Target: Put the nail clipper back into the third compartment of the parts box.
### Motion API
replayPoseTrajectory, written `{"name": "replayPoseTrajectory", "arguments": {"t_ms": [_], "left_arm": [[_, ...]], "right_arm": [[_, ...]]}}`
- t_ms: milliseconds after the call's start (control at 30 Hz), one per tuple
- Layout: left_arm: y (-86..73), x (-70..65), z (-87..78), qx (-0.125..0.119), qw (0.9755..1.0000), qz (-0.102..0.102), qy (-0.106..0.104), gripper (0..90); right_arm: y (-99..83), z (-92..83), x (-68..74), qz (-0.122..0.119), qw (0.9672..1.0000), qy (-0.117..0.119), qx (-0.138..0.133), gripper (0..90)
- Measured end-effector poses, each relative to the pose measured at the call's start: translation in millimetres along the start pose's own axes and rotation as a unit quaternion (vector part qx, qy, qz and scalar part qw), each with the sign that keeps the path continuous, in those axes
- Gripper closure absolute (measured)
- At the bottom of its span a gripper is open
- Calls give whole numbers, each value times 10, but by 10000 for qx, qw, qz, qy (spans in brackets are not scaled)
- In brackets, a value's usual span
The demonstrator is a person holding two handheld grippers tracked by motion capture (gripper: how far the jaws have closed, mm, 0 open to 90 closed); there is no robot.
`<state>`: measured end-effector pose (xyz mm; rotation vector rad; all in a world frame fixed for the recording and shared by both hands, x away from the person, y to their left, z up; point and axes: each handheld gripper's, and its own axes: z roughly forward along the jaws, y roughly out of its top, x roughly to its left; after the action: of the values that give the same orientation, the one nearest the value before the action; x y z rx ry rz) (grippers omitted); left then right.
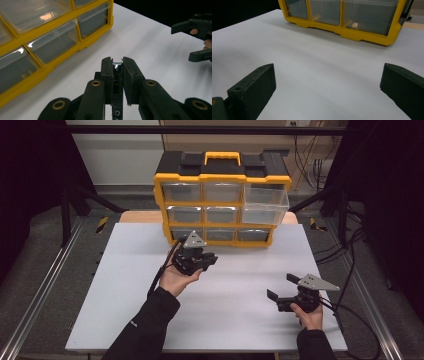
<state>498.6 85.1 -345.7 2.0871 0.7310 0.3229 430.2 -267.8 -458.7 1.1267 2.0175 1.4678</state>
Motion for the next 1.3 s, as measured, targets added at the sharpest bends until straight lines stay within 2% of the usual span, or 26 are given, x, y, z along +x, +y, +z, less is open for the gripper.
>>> {"name": "replayPoseTrajectory", "arguments": {"t_ms": [400,767,1067,1300], "left_arm": [[224,-18,-61,-210,9998,-9,-55,789],[467,-29,-130,-403,9991,62,-81,789],[674,-47,-175,-470,9988,151,-28,789],[798,-44,-194,-570,9983,132,-51,789]], "right_arm": [[1,0,0,3,10000,15,-18,9],[4,1,2,4,10000,21,-21,9],[7,-3,0,8,10000,31,-31,9],[10,-6,-1,15,10000,25,-44,9]]}}
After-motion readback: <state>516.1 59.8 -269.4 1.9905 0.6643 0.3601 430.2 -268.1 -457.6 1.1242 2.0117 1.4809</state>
